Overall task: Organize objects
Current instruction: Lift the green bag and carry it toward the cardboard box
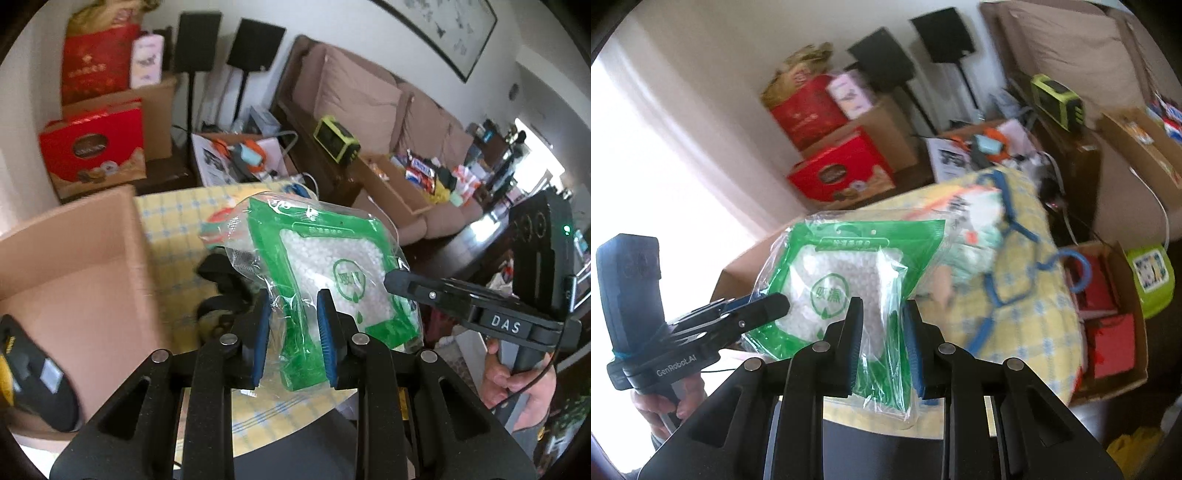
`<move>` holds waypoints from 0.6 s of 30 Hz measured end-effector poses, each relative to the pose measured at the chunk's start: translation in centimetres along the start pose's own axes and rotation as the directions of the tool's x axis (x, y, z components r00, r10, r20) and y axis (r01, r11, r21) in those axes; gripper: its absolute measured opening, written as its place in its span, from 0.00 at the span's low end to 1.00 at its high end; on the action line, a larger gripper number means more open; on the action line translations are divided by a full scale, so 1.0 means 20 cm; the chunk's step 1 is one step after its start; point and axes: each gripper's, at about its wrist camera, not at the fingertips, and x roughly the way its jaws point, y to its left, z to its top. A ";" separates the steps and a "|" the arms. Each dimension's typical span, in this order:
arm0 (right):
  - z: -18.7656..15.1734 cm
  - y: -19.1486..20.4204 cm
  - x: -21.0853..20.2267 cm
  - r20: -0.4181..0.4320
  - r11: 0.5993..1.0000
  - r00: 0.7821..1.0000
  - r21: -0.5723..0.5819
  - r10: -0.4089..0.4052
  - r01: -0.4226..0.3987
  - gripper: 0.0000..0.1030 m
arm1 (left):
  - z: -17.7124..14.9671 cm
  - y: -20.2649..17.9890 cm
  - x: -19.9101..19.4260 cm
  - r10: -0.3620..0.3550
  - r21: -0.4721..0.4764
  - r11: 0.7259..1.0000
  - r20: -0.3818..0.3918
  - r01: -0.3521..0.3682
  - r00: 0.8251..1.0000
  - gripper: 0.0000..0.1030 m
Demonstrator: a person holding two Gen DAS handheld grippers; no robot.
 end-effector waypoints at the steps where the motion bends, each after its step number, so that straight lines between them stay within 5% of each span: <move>1: 0.01 0.04 0.01 -0.003 1.000 1.000 -0.012 0.009 -0.009 0.22 | -0.01 0.03 -0.04 0.008 -0.003 1.000 0.008 -0.008 1.000 0.22; 18: -0.05 0.72 0.56 -0.169 0.968 0.982 -0.219 0.089 -0.126 0.22 | -0.22 0.75 -0.41 0.162 -0.204 0.967 0.042 -0.151 0.986 0.22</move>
